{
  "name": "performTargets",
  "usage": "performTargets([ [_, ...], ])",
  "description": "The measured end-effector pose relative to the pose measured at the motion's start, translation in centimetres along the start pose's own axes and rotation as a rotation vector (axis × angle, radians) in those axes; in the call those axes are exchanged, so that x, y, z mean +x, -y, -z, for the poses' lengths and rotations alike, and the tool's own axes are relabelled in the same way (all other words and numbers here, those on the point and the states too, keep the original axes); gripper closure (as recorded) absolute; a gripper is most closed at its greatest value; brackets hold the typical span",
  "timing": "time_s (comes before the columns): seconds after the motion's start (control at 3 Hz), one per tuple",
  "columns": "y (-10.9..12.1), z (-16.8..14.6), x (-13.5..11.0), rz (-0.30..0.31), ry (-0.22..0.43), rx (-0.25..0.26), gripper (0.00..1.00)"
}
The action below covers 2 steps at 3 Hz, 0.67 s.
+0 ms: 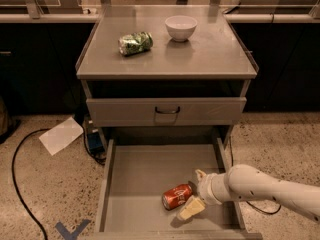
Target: Pick coke can from middle drawer and place on counter
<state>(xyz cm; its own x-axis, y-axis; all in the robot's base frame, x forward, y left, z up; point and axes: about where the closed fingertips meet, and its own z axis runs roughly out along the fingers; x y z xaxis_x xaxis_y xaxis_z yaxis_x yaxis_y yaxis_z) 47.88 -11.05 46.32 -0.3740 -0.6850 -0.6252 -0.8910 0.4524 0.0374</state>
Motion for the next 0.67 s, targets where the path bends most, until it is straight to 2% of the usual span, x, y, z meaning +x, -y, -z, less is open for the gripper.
performTargets([
  [0.33,-0.1,-0.3,-0.3,0.05,-0.008,-0.001,0.0],
  [0.67,-0.4,-0.3,-2.0,0.248,-0.057,-0.022,0.0],
])
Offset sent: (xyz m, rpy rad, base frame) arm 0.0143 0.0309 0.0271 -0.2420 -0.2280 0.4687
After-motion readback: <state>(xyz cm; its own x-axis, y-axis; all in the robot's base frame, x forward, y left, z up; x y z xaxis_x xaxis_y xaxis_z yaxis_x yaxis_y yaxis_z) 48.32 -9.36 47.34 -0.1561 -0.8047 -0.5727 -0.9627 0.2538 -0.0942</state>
